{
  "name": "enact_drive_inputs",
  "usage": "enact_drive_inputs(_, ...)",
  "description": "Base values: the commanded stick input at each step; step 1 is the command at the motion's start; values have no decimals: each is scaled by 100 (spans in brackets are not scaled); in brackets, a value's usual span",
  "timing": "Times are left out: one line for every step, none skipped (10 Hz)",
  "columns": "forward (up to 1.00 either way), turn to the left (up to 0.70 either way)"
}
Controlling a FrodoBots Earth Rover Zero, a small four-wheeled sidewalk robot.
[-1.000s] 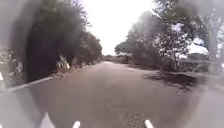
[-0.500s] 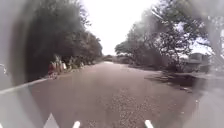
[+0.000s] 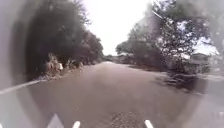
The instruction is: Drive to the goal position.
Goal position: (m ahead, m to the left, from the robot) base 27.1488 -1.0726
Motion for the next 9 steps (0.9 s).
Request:
enact_drive_inputs(85, 0)
enact_drive_inputs(85, 0)
enact_drive_inputs(85, 0)
enact_drive_inputs(85, 0)
enact_drive_inputs(85, 0)
enact_drive_inputs(85, 0)
enact_drive_inputs(85, 0)
enact_drive_inputs(85, 0)
enact_drive_inputs(85, 0)
